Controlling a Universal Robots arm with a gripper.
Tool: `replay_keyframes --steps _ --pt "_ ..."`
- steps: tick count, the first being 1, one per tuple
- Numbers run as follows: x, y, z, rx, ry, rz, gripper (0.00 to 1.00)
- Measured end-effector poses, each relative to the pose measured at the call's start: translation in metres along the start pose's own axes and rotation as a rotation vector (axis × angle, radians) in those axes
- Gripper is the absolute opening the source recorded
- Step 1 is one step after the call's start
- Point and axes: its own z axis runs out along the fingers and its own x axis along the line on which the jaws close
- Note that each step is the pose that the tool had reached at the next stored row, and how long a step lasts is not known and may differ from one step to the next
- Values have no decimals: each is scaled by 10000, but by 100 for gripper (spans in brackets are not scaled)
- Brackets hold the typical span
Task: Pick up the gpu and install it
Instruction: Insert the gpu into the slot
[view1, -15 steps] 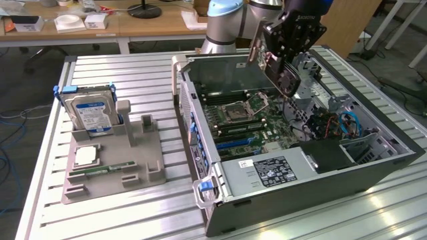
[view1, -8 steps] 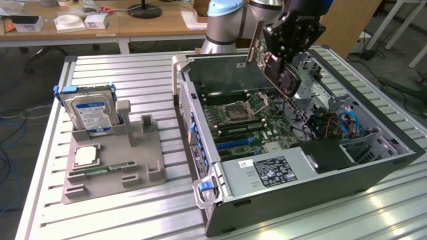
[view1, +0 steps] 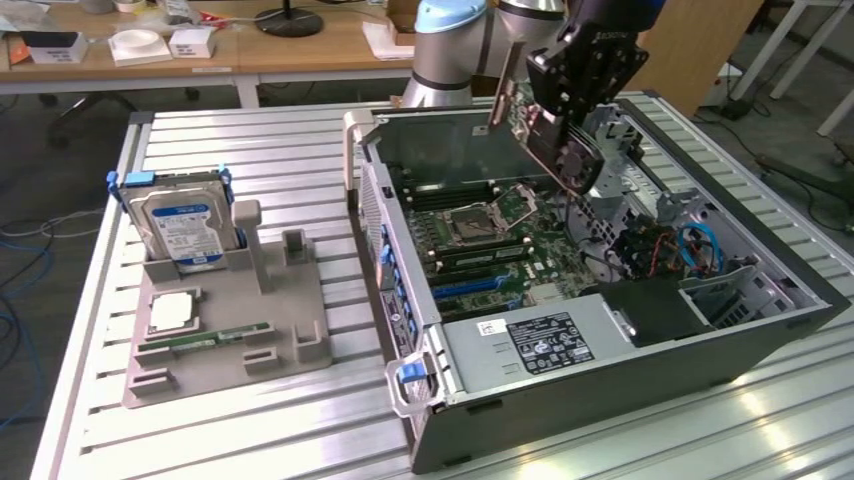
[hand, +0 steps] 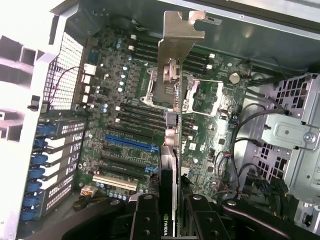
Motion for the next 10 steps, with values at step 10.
replay_keyframes --steps 10 --pt "38 -8 1 24 13 -1276 26"
